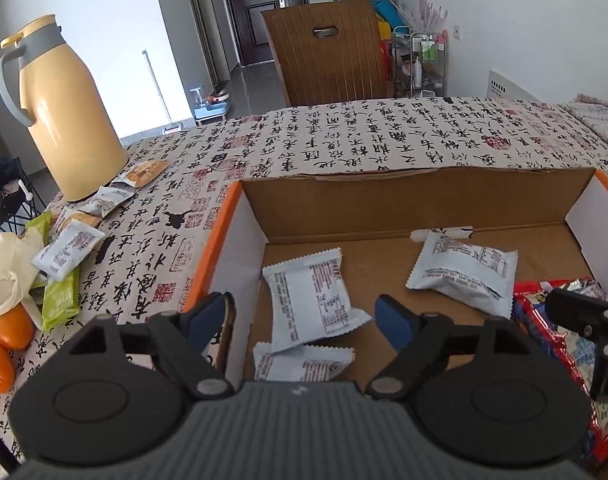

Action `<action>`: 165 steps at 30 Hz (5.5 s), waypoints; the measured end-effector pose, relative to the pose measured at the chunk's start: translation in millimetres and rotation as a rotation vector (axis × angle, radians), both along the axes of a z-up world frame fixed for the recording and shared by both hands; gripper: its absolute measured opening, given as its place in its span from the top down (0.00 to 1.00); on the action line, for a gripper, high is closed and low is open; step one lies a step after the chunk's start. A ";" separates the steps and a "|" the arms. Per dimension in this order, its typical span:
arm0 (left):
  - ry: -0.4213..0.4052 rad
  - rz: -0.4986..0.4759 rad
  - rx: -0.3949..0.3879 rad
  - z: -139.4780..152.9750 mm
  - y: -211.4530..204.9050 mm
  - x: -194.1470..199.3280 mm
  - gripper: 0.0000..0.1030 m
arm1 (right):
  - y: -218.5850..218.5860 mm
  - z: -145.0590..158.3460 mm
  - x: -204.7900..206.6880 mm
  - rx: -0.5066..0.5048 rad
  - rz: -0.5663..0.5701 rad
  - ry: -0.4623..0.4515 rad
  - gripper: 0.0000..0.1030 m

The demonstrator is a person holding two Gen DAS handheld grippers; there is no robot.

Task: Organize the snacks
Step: 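Lower both packets into the cardboard box and open both tools, then move both tools back toward the snack pile, then grasp a brown-windowed snack packet with the right tool, then grasp a white wrapped cake with the left tool while the right tool holds its packet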

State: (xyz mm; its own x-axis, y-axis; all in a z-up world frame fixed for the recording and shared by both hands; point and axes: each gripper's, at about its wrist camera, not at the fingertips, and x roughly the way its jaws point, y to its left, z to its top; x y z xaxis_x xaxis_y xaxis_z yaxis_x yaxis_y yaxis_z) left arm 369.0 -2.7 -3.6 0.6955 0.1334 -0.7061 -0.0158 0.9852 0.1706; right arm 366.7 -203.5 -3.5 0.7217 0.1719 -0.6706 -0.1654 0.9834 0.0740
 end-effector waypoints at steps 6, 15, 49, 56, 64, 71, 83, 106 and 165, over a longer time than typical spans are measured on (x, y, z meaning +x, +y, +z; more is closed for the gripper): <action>-0.011 -0.002 0.042 -4.7 -7.8 -10.4 0.12 | -4.5 -1.3 -3.7 -0.003 -0.012 0.016 0.03; -0.005 -0.003 0.012 -2.4 -5.3 -26.8 0.09 | -8.8 0.2 -12.9 -0.002 -0.022 0.025 0.03; -0.241 -0.009 -0.196 58.0 40.3 -218.1 0.00 | -40.7 42.5 -213.2 0.043 -0.044 -0.204 0.00; -0.246 0.003 -0.196 46.2 53.1 -253.4 0.00 | -44.0 31.2 -249.3 0.066 -0.050 -0.199 0.00; -0.249 0.019 -0.220 23.7 70.8 -289.4 0.00 | -48.1 9.0 -280.5 0.058 -0.092 -0.177 0.00; -0.232 0.051 -0.246 6.4 87.4 -309.9 0.00 | -49.7 -5.0 -297.0 0.051 -0.118 -0.147 0.00; -0.210 0.054 -0.255 -1.6 86.3 -308.8 0.00 | -36.5 -9.0 -286.8 0.034 -0.099 -0.138 0.00; -0.197 0.098 -0.255 -2.3 99.0 -296.7 0.00 | -16.4 -20.5 -191.1 0.073 -0.051 -0.033 0.32; -0.033 0.113 -0.162 -32.4 90.7 -296.7 0.00 | -60.9 -19.7 -284.3 0.094 -0.134 -0.173 0.60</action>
State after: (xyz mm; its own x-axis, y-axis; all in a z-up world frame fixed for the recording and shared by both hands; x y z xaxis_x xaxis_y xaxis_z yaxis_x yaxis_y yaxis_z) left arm 72.2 88.0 -36.0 0.7056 0.0985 -0.7018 -0.1307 0.9914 0.0078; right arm 82.4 -264.4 -23.2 0.8452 0.1232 -0.5200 -0.0525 0.9875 0.1486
